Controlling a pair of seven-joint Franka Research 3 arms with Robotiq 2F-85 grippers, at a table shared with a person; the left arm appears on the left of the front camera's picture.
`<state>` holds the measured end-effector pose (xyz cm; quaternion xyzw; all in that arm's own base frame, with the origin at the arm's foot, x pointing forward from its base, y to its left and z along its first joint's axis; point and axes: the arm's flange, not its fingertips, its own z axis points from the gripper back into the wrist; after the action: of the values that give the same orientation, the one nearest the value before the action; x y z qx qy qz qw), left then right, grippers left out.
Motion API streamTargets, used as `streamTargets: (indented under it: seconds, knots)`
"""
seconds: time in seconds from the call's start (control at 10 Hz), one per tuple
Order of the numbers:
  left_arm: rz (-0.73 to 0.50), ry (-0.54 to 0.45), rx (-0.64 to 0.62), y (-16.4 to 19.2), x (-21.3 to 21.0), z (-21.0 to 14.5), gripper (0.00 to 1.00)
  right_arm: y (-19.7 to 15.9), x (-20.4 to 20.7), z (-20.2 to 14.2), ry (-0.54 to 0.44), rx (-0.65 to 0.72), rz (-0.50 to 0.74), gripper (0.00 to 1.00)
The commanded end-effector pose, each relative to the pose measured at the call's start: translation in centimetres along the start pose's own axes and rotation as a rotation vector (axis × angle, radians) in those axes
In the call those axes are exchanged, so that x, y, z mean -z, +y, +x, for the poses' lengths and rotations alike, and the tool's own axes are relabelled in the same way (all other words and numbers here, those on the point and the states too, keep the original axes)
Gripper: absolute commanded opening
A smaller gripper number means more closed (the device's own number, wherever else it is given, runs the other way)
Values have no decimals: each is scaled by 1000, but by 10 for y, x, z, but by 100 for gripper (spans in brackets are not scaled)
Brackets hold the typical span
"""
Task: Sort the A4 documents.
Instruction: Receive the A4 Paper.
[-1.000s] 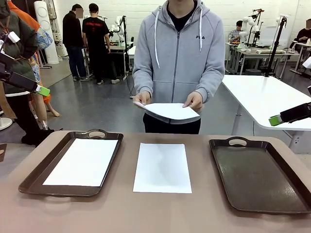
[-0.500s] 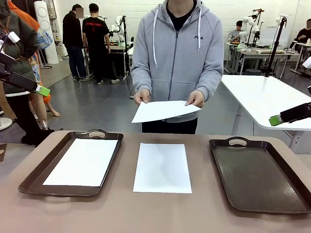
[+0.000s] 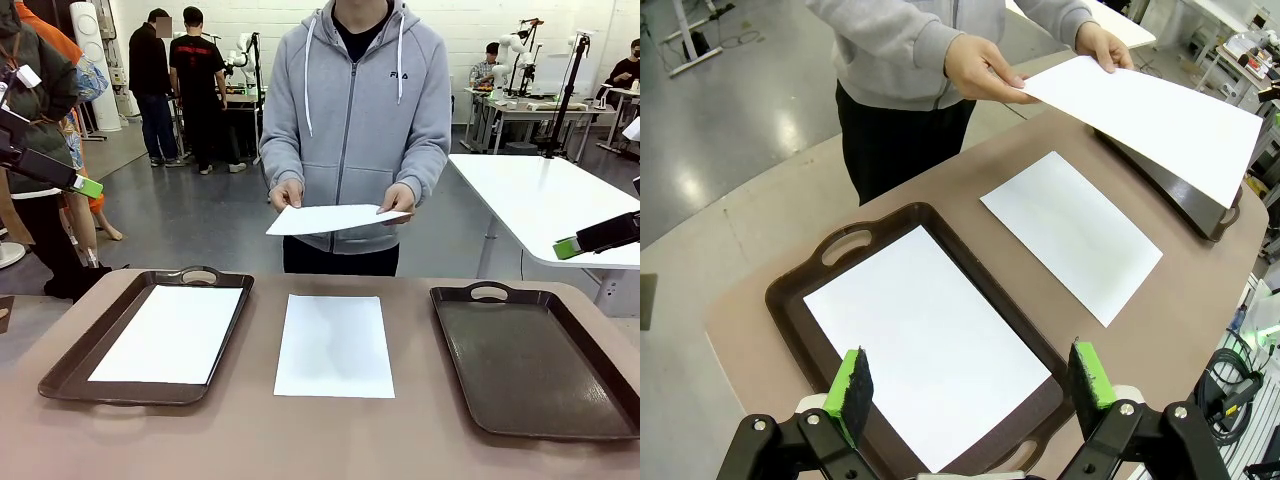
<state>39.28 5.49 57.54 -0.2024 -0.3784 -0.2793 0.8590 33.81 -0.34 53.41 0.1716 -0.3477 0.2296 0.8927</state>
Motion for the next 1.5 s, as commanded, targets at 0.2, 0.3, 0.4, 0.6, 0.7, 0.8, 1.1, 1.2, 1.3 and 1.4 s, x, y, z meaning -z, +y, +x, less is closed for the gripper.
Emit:
streamTargets:
  seconds: [0.2, 0.3, 0.4, 0.6, 0.7, 0.8, 1.1, 1.2, 1.3, 1.4]
  knots:
    - [1, -1, 6, -1, -1, -1, 100, -1, 2, -1, -5, 7, 22, 100]
    - [1, -1, 6, -1, -1, -1, 100, -1, 2, -1, -5, 7, 22, 100]
    - [1, -1, 6, -1, -1, -1, 100, -1, 2, -1, -5, 7, 22, 100]
    - [1, -1, 6, -1, -1, -1, 100, -1, 2, -1, -5, 7, 22, 100]
    - [1, -1, 6, -1, -1, -1, 100, -1, 2, -1, -5, 7, 22, 100]
    - [1, -1, 6, -1, -1, -1, 100, -1, 2, -1, -5, 7, 22, 100]
    - [1, -1, 6, -1, -1, -1, 100, -1, 2, -1, -5, 7, 22, 100]
    - [1, -1, 6, -1, -1, -1, 100, -1, 2, -1, -5, 7, 22, 100]
    - [1, -1, 6, -1, -1, -1, 100, -1, 2, -1, -5, 7, 22, 100]
    - [1, -1, 6, -1, -1, -1, 100, -1, 2, -1, -5, 7, 22, 100]
